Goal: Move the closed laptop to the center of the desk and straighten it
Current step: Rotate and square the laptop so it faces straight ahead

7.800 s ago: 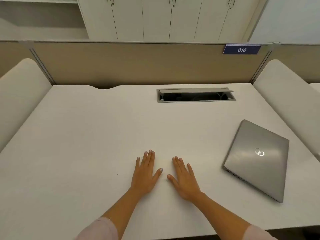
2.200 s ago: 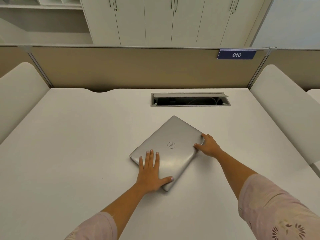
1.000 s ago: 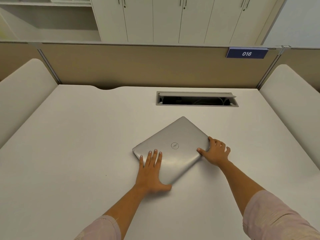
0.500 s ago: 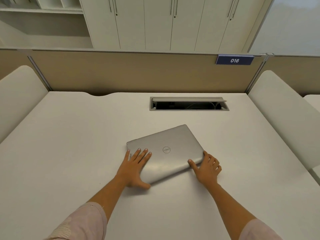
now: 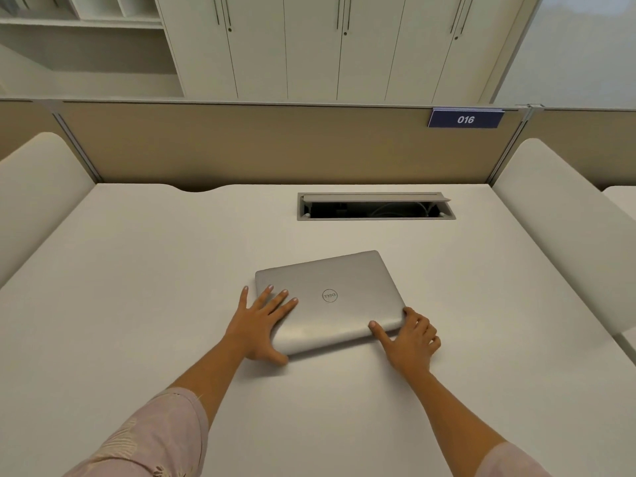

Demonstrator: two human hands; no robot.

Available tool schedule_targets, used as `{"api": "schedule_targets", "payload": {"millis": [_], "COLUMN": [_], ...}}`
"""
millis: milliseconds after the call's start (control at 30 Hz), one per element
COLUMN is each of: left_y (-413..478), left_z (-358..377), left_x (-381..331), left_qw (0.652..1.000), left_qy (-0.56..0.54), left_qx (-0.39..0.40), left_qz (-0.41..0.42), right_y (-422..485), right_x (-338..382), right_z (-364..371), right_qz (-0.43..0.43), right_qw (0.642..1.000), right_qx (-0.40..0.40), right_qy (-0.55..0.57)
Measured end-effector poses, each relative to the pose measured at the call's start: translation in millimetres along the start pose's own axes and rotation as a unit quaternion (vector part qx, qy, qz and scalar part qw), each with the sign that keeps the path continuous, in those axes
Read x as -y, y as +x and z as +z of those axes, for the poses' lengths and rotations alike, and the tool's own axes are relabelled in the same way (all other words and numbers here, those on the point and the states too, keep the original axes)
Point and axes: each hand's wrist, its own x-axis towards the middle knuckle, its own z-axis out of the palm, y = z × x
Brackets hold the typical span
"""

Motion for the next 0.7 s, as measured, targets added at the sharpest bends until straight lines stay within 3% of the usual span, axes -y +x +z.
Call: {"api": "schedule_targets", "payload": {"millis": [133, 300, 400, 500, 700], "left_y": [-4, -7, -10, -11, -9], "left_z": [5, 16, 25, 28, 27], "left_x": [-15, -50, -69, -74, -75], "left_qw": [0.997, 0.988, 0.989, 0.989, 0.994], "left_qy": [-0.059, -0.133, -0.14, -0.123, -0.096], "left_qx": [0.018, 0.005, -0.032, -0.065, -0.045], "left_qz": [-0.04, -0.074, -0.048, -0.042, -0.024], "right_y": [11, 25, 28, 27, 23], "right_x": [-6, -8, -11, -13, -12], "right_z": [-8, -15, -17, -17, -11], "right_qz": [-0.164, -0.347, -0.367, -0.377, -0.365], "right_qw": [0.985, 0.919, 0.904, 0.904, 0.916], "right_qx": [0.011, 0.144, 0.187, 0.162, 0.134], "right_qy": [-0.06, -0.121, -0.116, -0.125, -0.1]}}
